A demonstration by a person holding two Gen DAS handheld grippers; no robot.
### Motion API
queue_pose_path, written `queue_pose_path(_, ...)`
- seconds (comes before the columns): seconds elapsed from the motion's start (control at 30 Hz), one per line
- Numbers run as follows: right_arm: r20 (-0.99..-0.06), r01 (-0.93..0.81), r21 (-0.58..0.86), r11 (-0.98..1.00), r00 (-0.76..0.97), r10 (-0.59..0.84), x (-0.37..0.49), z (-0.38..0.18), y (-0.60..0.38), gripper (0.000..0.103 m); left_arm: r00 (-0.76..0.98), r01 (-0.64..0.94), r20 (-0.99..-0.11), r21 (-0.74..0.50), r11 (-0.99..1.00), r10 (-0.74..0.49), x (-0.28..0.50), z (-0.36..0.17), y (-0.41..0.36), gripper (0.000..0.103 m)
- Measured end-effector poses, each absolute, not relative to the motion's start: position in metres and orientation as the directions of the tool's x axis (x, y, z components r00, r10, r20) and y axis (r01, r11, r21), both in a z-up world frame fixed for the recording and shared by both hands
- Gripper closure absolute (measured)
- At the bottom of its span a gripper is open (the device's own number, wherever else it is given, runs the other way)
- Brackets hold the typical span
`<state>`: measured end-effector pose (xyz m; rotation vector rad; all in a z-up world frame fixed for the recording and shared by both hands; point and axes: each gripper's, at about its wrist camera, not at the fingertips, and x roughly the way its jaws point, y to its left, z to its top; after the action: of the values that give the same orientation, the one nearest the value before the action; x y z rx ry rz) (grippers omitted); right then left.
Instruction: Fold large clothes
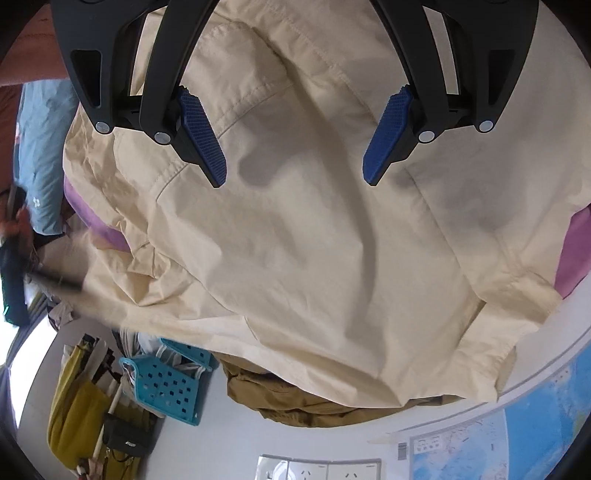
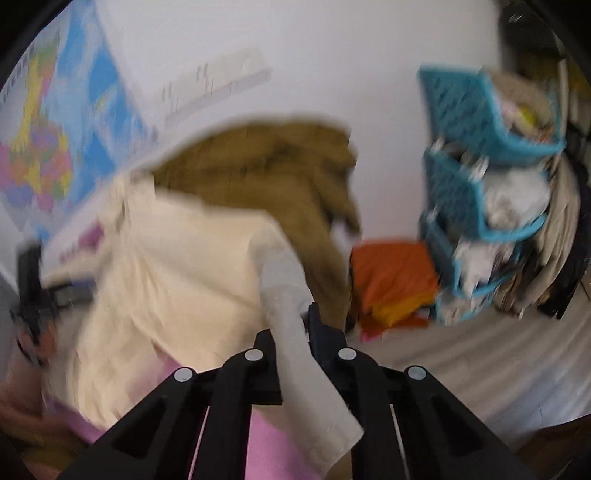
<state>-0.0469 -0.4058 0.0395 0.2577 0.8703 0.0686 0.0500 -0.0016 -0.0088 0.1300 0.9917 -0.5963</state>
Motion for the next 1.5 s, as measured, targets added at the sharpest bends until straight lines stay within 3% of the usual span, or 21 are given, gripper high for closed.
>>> queue_pose_path(0.23,-0.648,-0.083,0.145,0.986,0.745,0.158,-0.011,0.151,-0.374,0.097,0.414,0.529,-0.800,-0.177,0.830,-0.434,0.077,-0.003,-0.034,0.030)
queue_pose_path(0.4,-0.613,-0.243,0.107,0.964,0.747,0.257,-0.012,0.194,-0.324,0.097,0.400,0.533,-0.784,-0.222,0.816,-0.475,0.112,0.000,-0.060,0.044)
queue_pose_path(0.47,-0.604,-0.331,0.073,0.941,0.736,0.306,-0.021,0.207,-0.290,0.097,0.411,0.528,-0.784,-0.212,0.822,-0.466,0.127,-0.002,-0.071,0.053)
queue_pose_path(0.57,-0.606,-0.432,0.024,0.901,0.711,0.357,-0.033,0.219,-0.243,0.097,0.374,0.538,-0.795,-0.233,0.810,-0.477,0.143,-0.011,-0.086,0.056)
queue_pose_path(0.73,-0.682,-0.584,0.024,0.811,0.584,0.440,-0.030,0.197,-0.163,0.097,0.364,0.524,-0.797,-0.253,0.813,-0.482,0.153,-0.014,-0.086,0.056)
queue_pose_path(0.8,-0.707,-0.625,0.030,0.780,0.539,0.459,-0.026,0.187,-0.137,0.096,0.373,0.526,-0.789,-0.253,0.812,-0.488,0.145,-0.008,-0.068,0.050)
queue_pose_path(0.87,-0.726,-0.659,0.065,0.749,0.484,0.489,-0.020,0.172,-0.111,0.095,0.396,0.521,-0.777,-0.248,0.817,-0.489,0.138,0.000,-0.043,0.031)
queue_pose_path(1.17,-0.808,-0.672,0.199,0.713,0.300,0.508,0.028,0.081,-0.012,0.090,0.533,0.254,-0.778,-0.226,0.940,-0.331,0.090,0.011,0.142,0.031)
queue_pose_path(1.33,-0.848,-0.655,0.245,0.715,0.213,0.485,0.041,0.044,0.018,0.085,0.559,0.181,-0.761,-0.274,0.944,-0.329,0.052,0.011,0.200,0.031)
queue_pose_path(1.43,-0.844,-0.695,0.156,0.702,0.276,0.460,0.030,0.056,0.023,0.071,0.569,0.193,-0.744,-0.292,0.937,-0.349,0.030,0.010,0.210,0.027)
queue_pose_path(1.47,-0.844,-0.700,0.109,0.706,0.310,0.438,0.028,0.061,0.023,0.049,0.570,0.201,-0.742,-0.290,0.936,-0.352,0.026,0.009,0.212,0.025)
queue_pose_path(1.5,-0.841,-0.702,0.055,0.710,0.351,0.412,0.026,0.067,0.024,0.037,0.573,0.209,-0.741,-0.280,0.937,-0.350,0.020,0.009,0.210,0.025)
